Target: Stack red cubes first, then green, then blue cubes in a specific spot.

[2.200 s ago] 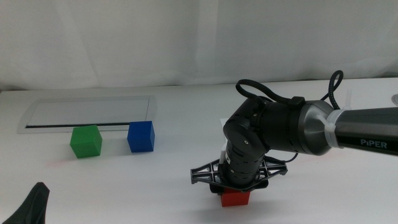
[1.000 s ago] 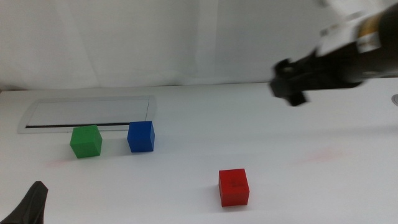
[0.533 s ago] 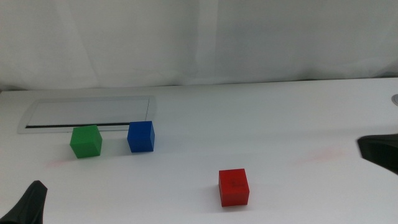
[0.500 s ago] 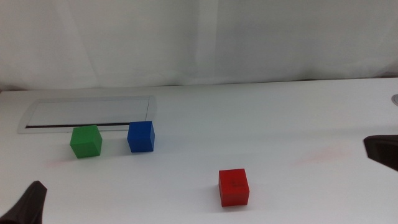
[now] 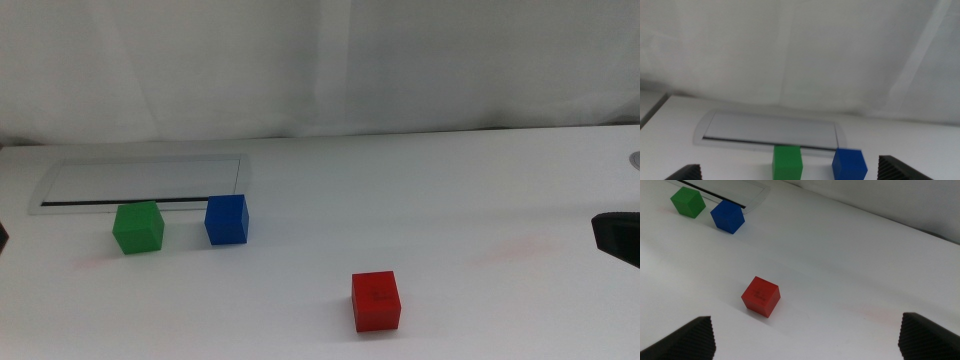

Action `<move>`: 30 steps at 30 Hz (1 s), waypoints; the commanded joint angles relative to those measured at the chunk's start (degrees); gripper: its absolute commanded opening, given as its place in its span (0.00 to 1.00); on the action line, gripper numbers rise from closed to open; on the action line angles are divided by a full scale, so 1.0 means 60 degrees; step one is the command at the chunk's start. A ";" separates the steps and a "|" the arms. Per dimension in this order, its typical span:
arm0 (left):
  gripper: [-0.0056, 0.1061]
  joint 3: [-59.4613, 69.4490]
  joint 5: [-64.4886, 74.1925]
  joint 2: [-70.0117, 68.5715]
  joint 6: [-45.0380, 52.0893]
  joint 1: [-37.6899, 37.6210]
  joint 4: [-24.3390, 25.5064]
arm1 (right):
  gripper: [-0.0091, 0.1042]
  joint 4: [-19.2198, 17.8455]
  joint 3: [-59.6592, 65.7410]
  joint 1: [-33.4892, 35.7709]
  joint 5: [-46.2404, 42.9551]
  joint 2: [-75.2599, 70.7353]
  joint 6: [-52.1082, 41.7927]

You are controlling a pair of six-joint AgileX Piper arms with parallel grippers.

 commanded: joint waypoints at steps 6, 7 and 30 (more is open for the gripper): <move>0.83 -0.2142 0.2207 0.2640 0.0059 -0.0068 -0.0109 | 0.98 -0.0094 0.0039 -0.0029 -0.0146 -0.0043 -0.0048; 0.83 -0.2371 0.2268 0.3055 0.0059 -0.0068 -0.0168 | 0.98 -0.0094 0.0039 -0.0029 -0.0146 -0.0043 -0.0048; 0.83 -0.5656 0.2302 1.0965 0.0765 -0.0068 -0.0773 | 0.98 -0.0036 0.0039 -0.0029 -0.0129 -0.0043 -0.0048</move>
